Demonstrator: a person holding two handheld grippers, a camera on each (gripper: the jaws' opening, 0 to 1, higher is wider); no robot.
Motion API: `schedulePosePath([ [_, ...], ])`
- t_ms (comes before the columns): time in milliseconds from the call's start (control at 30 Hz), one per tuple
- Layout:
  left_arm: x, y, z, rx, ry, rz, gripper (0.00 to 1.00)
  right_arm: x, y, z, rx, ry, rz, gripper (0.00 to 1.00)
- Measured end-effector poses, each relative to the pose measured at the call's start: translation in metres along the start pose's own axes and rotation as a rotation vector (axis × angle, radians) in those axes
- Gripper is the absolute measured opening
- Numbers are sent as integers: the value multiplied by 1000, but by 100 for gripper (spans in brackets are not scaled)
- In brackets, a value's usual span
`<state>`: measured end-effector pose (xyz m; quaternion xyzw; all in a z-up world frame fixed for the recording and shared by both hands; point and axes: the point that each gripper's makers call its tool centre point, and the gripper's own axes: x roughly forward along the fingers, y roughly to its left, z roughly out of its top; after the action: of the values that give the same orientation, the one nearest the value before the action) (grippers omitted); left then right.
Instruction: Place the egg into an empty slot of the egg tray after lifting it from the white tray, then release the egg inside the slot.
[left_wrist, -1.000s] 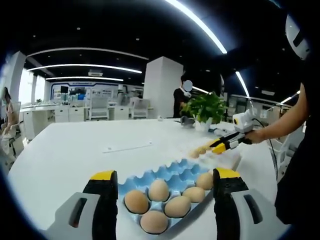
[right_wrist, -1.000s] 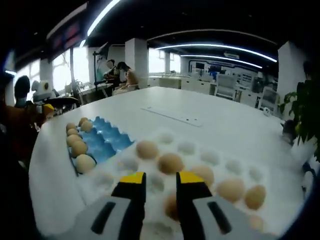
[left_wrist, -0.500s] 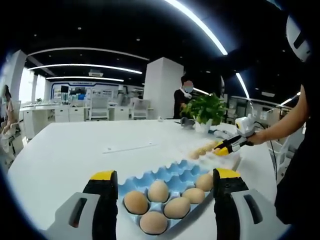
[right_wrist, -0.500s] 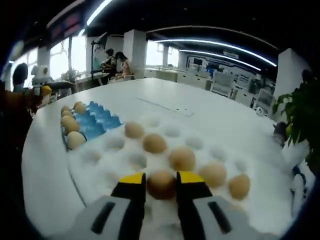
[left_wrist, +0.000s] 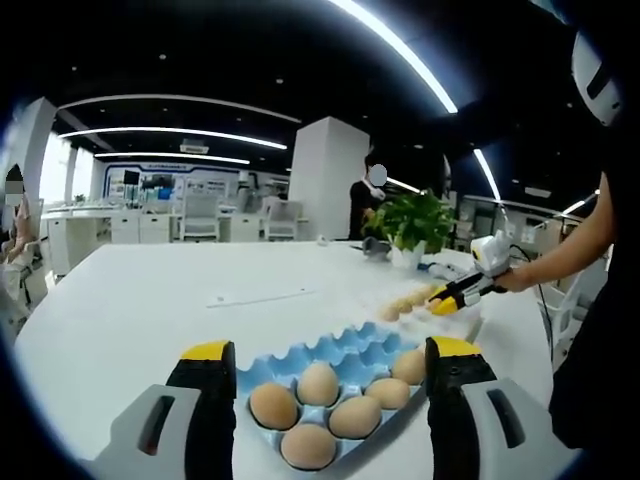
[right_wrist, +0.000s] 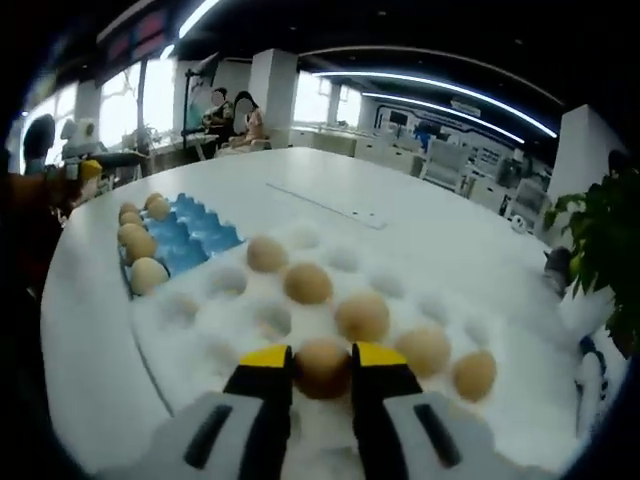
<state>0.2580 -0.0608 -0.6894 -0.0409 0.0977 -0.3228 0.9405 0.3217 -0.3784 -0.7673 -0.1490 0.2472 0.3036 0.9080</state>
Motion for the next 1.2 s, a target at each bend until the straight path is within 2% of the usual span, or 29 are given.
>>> schedulePosePath([
  [67,1,0,0,-3,3,-2,79,-4,-4,8,16,-30,-15,22],
  [133,1,0,0,-5,2,-1,80,-8,-6,18,78,-67,-11,22],
  [233,1,0,-1,-4,4,-2,79,-13,-6,29,98,-92,-7,22],
  [433,2,1,-1,-10,0,1,80,-13,3,45,81,-124,21,22],
  [600,2,0,-1,-9,-2,-3,80,-8,19,59,81,-154,75,22],
  [800,2,1,-2,-12,2,-1,80,3,30,69,62,-166,118,22],
  [867,1,1,-2,-8,5,1,80,8,43,73,55,-169,150,22],
  [1200,2,-1,-6,-12,23,-9,79,27,76,93,32,-195,238,22],
])
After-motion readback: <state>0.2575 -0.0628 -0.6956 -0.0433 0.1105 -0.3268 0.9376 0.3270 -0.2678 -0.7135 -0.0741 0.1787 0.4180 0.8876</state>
